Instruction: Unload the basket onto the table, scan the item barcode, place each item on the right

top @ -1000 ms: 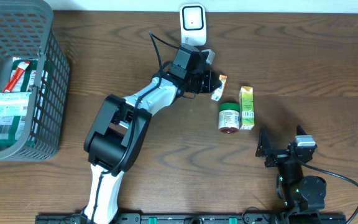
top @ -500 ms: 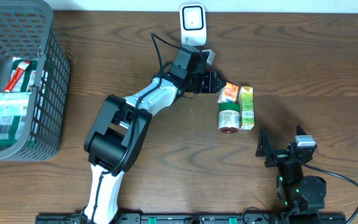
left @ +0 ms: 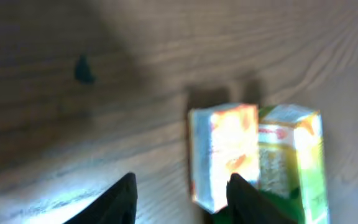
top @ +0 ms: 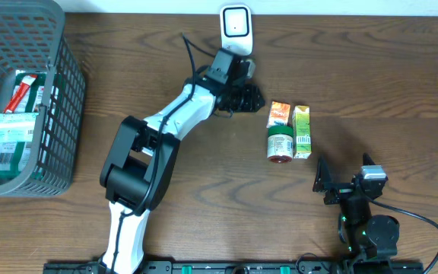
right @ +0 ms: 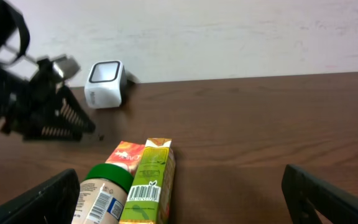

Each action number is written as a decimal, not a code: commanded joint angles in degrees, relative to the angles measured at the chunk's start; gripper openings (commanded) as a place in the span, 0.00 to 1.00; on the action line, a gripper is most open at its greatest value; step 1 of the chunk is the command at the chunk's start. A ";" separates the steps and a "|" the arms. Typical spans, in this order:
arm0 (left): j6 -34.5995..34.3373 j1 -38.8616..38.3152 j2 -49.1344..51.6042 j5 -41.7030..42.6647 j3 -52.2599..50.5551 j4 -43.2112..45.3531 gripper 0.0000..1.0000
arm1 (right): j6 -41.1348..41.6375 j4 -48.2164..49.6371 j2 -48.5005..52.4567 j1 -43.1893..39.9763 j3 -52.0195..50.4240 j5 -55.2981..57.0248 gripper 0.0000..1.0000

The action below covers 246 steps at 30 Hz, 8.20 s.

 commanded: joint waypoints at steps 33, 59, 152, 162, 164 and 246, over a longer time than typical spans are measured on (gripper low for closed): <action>8.33 -6.16 5.27 -29.00 2.23 -0.79 0.47 | 0.68 -0.24 -0.20 0.37 -0.04 -0.07 0.99; 20.90 -4.31 -7.43 -27.06 1.33 -9.77 0.45 | 0.68 -0.24 -0.20 0.37 -0.07 -0.07 0.99; -22.86 0.83 12.39 17.55 0.83 26.75 0.38 | 0.68 -0.24 -0.17 0.37 -0.04 -0.07 0.99; -22.84 0.83 12.28 17.55 0.83 26.77 0.57 | 0.68 -0.24 -0.17 0.37 -0.07 -0.07 0.99; -22.82 0.83 12.04 17.53 0.83 26.77 0.59 | 0.68 -0.24 -0.20 0.37 -0.07 -0.07 0.99; -21.51 64.61 4.70 -36.35 11.41 -31.52 0.82 | 0.68 -0.24 -0.20 0.37 -0.04 -0.07 0.99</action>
